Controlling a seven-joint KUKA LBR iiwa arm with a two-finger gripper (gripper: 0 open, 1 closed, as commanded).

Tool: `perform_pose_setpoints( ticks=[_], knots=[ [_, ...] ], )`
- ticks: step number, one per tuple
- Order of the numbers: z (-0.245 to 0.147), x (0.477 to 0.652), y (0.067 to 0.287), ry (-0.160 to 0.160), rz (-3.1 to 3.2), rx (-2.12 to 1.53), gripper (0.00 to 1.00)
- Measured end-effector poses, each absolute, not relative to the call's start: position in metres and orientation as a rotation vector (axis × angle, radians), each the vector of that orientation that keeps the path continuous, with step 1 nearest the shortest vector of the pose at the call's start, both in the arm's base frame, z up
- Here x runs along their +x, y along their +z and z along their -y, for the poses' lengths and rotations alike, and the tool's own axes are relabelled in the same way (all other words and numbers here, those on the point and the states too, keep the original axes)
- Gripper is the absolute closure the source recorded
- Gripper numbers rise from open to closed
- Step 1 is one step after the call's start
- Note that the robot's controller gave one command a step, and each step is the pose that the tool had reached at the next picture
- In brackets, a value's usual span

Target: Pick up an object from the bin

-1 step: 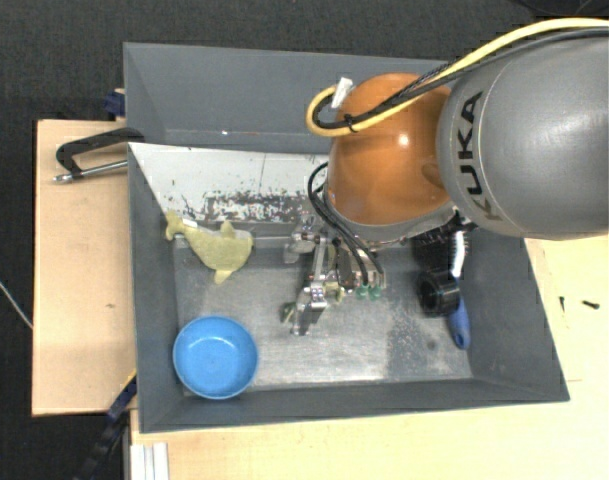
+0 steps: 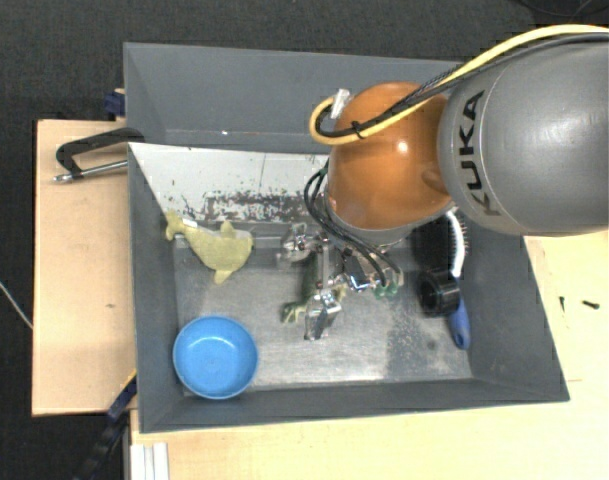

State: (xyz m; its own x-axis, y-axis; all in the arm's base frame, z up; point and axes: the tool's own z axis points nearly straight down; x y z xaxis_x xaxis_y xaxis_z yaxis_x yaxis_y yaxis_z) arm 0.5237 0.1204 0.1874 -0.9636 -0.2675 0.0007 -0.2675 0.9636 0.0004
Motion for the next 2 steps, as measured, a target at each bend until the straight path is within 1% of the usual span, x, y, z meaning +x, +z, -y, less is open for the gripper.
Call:
perform_pose_setpoints(
  ticks=[1,2],
  knots=[
    [-0.0705,0.5361,0.0710,-0.003,3.077,0.662,0.00],
    [-0.0718,0.5367,0.0737,-0.003,3.078,0.665,1.00]
  ],
)
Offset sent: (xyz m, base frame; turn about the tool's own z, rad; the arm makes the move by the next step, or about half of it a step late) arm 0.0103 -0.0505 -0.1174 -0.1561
